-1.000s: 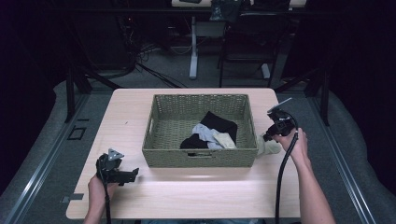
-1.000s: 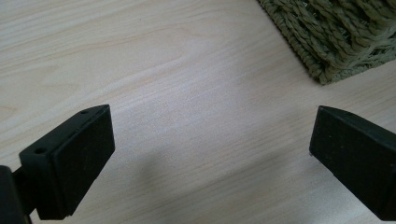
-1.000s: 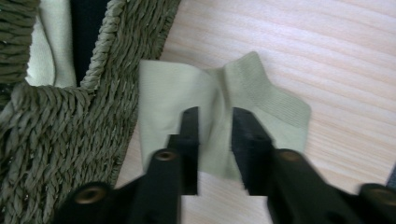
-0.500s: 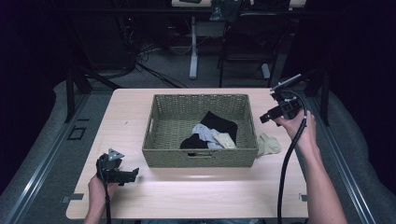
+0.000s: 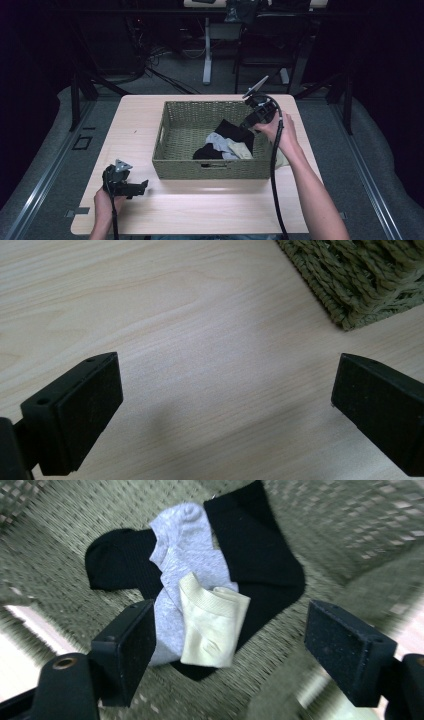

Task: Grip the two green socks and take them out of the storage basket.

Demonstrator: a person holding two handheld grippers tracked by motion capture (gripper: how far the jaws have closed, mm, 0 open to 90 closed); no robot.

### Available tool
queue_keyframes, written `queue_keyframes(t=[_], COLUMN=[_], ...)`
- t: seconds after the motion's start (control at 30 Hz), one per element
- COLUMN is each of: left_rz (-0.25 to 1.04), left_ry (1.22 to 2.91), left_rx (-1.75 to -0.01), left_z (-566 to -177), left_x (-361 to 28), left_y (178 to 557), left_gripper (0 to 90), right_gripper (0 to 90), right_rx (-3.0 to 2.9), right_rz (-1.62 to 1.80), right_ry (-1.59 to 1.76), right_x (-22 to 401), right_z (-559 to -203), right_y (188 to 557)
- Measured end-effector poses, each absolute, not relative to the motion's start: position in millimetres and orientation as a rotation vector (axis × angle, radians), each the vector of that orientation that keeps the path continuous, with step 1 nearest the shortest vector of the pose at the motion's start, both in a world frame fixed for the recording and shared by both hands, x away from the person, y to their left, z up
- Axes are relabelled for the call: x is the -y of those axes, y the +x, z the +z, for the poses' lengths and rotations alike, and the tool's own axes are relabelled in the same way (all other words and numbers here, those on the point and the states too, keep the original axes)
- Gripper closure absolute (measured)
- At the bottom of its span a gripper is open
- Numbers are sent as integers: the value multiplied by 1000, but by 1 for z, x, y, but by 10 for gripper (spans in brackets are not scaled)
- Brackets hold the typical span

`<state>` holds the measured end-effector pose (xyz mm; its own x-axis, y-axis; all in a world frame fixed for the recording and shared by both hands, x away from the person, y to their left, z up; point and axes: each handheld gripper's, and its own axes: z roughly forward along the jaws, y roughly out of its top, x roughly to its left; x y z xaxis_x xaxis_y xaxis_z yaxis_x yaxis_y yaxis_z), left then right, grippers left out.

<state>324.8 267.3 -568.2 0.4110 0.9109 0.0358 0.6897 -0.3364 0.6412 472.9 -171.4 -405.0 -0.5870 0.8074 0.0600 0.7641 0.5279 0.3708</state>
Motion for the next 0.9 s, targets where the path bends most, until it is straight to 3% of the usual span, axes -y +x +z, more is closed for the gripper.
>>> queue_keyframes(t=[0.37, 0.9], left_rz=[534, 533], left_ry=[2128, 2133], left_rx=[-1356, -1354], left_z=[-568, -568], left_x=[-267, -267], left_y=[325, 325], left_gripper=[2, 2], right_gripper=[139, 172], right_rx=[-2718, -2837], right_rz=[452, 245], right_ry=[1377, 1421], right_x=[149, 138], right_z=[-447, -502], right_y=[489, 503])
